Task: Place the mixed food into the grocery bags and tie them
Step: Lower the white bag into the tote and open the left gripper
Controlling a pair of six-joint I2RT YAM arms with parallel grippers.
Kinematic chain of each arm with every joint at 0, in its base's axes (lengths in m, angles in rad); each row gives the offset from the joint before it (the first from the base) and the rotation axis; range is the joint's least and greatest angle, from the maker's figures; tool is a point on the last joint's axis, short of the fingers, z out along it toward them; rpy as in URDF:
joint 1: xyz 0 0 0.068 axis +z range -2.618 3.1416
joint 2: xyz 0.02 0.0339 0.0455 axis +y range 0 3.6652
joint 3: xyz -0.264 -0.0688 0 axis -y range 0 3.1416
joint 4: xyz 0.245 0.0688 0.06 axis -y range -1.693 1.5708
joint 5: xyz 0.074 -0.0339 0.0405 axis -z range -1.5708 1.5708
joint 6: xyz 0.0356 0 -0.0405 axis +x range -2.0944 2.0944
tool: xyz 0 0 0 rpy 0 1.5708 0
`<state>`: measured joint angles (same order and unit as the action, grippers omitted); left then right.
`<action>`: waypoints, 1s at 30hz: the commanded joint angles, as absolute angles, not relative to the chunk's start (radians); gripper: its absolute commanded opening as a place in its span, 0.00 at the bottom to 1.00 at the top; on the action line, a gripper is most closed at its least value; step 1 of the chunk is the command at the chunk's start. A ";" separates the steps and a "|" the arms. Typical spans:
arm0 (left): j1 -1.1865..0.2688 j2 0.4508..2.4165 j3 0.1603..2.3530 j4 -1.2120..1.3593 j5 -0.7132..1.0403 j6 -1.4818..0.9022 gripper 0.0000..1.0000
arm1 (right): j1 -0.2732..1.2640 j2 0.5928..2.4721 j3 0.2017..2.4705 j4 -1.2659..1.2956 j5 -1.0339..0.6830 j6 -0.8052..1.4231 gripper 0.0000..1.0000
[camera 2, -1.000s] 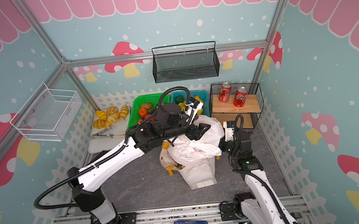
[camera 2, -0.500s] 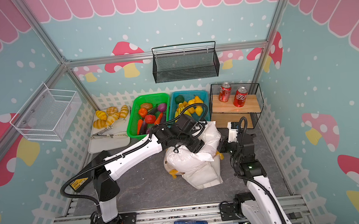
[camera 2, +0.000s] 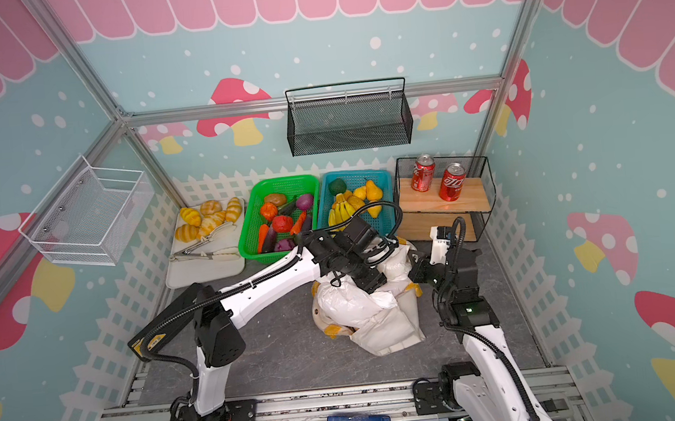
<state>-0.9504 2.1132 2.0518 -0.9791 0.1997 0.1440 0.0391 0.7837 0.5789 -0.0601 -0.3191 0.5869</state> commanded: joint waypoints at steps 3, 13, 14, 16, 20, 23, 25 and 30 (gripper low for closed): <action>-0.966 2.257 2.180 -1.072 0.227 0.164 0.70 | 0.015 0.793 0.579 0.098 -0.389 0.659 0.00; -0.983 2.281 2.405 -1.047 0.110 0.043 0.78 | -0.027 0.795 0.479 0.128 -0.376 0.653 0.00; -0.984 2.251 2.400 -1.032 0.094 0.035 0.78 | -0.033 0.797 0.477 0.119 -0.371 0.645 0.00; -0.986 2.184 2.379 -0.996 0.058 0.020 0.80 | -0.042 0.797 0.477 0.106 -0.356 0.629 0.00; -0.989 2.011 2.233 -0.863 -0.002 -0.017 0.83 | -0.052 0.795 0.484 0.068 -0.316 0.588 0.00; -0.989 1.846 2.043 -0.716 -0.049 -0.057 0.86 | -0.054 0.790 0.488 0.051 -0.294 0.568 0.00; -0.989 1.730 1.897 -0.646 -0.088 -0.090 0.87 | -0.055 0.786 0.492 0.043 -0.288 0.560 0.00; -0.958 1.397 1.421 -0.610 -0.230 -0.331 0.84 | -0.054 0.776 0.509 0.031 -0.272 0.537 0.00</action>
<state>-0.9798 1.4849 1.6093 -0.6285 -0.1181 -0.1596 -0.0471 0.7952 0.4911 0.0433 -0.2970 0.5674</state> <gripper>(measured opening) 0.852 0.059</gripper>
